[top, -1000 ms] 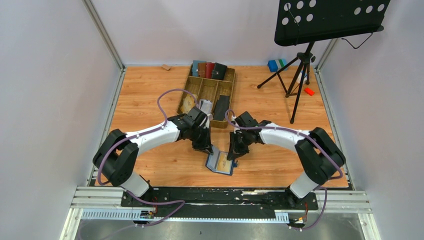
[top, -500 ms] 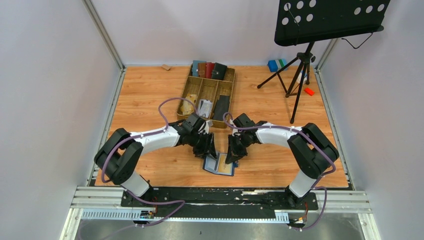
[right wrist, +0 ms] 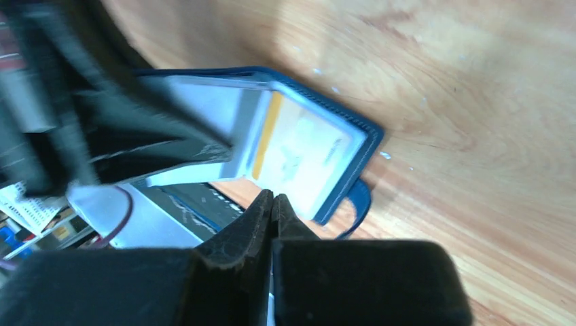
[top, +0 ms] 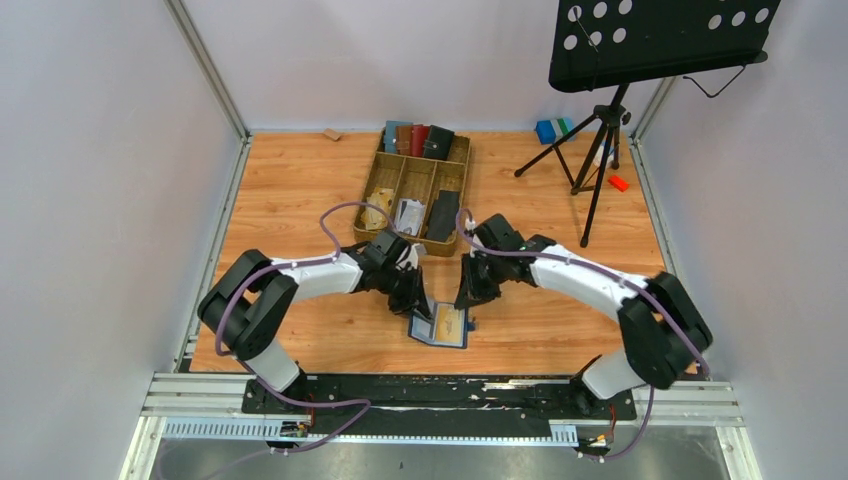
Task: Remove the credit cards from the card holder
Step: Remove the credit card from the card holder.
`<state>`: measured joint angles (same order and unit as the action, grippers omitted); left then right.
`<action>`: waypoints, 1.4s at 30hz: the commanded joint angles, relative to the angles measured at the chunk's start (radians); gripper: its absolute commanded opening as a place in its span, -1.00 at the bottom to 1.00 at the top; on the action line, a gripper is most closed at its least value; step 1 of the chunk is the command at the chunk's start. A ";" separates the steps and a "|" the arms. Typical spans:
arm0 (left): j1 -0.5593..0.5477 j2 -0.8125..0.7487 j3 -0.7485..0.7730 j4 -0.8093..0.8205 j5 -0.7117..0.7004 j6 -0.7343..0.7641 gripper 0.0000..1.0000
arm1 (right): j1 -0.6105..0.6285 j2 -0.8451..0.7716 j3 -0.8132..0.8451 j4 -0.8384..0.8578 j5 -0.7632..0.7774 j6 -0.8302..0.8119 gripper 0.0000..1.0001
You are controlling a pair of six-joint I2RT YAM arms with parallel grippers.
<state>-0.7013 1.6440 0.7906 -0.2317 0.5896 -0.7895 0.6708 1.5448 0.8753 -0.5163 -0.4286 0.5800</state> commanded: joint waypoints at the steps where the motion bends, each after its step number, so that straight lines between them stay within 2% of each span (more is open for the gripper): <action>1: 0.034 -0.114 0.015 0.041 0.023 -0.039 -1.00 | -0.002 -0.183 0.130 -0.061 0.130 -0.068 -0.91; 2: 0.039 -0.133 0.024 0.046 0.033 -0.048 -1.00 | -0.003 -0.217 0.153 -0.078 0.154 -0.079 -0.82; 3: 0.042 -0.151 0.040 0.049 0.042 -0.057 -1.00 | -0.005 -0.247 0.174 -0.093 0.175 -0.096 -0.66; 5: 0.047 -0.183 0.064 0.057 0.058 -0.076 -1.00 | -0.011 -0.307 0.211 -0.120 0.220 -0.106 0.26; 6: 0.050 -0.199 0.081 0.063 0.066 -0.091 -1.00 | -0.015 -0.348 0.222 -0.126 0.242 -0.109 0.60; 7: 0.052 -0.212 0.094 0.069 0.072 -0.104 -1.00 | -0.017 -0.378 0.229 -0.129 0.274 -0.107 0.83; 8: 0.055 -0.224 0.105 0.078 0.081 -0.117 -1.00 | -0.021 -0.403 0.229 -0.129 0.290 -0.097 0.97; 14: 0.084 -0.282 0.130 0.191 0.134 -0.225 -1.00 | -0.097 -0.506 0.225 -0.201 0.294 -0.052 1.00; 20: 0.101 -0.317 0.132 0.296 0.181 -0.311 -0.94 | -0.191 -0.609 0.146 -0.193 0.145 -0.026 1.00; 25: 0.104 -0.345 0.117 0.373 0.201 -0.370 -0.94 | -0.286 -0.690 0.005 -0.069 -0.063 0.051 0.96; 30: 0.104 -0.369 0.066 0.584 0.237 -0.508 -0.94 | -0.304 -0.702 -0.113 0.121 -0.237 0.188 0.80; 36: 0.104 -0.410 0.028 0.618 0.251 -0.552 -0.93 | -0.304 -0.716 -0.167 0.313 -0.289 0.323 0.62; 42: 0.104 -0.461 -0.036 0.705 0.254 -0.607 -0.93 | -0.305 -0.699 -0.188 0.426 -0.347 0.408 0.11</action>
<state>-0.5995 1.2415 0.7753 0.3485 0.8146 -1.3422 0.3695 0.8486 0.6899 -0.2432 -0.7048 0.8955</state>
